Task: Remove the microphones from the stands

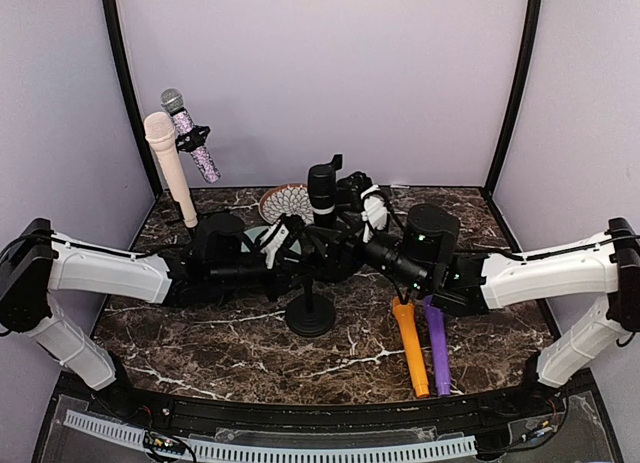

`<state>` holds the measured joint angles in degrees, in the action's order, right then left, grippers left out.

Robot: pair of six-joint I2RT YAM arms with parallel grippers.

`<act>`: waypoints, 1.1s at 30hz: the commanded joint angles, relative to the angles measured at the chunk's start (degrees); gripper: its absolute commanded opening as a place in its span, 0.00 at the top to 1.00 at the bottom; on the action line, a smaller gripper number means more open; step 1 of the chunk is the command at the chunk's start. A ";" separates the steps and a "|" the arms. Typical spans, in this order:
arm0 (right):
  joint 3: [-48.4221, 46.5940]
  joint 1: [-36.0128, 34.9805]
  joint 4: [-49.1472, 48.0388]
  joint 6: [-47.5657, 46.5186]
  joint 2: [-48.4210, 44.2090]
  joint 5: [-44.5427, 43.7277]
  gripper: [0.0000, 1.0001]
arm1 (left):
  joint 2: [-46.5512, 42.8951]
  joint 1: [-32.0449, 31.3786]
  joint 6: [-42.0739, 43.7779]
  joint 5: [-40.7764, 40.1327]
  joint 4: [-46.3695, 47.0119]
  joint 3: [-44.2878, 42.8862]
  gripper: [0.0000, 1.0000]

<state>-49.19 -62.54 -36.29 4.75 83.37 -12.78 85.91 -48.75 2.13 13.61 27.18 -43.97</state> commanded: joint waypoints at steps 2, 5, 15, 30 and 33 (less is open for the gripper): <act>-4.14 0.28 -0.90 -0.64 1.57 -1.62 0.28 | -1.59 0.33 -1.50 -2.11 0.36 1.54 0.94; -5.54 0.23 0.25 -1.02 2.41 -2.72 0.38 | -1.41 0.36 -1.31 -1.92 0.35 1.62 0.94; -5.60 -0.38 -0.51 -4.31 2.07 -2.59 0.77 | -0.54 0.32 0.72 -2.61 -2.67 0.48 0.96; -6.56 -0.47 -0.55 -7.60 -0.25 -4.00 1.00 | 1.28 0.35 1.99 -3.10 -5.74 -0.05 0.99; -6.67 -0.46 -0.68 -7.81 -0.70 -4.08 1.00 | 1.45 0.33 2.00 -3.28 -6.01 -0.02 0.99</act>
<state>-54.11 -63.00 -34.61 -0.38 85.43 -14.83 86.08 -48.82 2.79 12.86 26.89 -44.12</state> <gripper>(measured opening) 0.346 0.273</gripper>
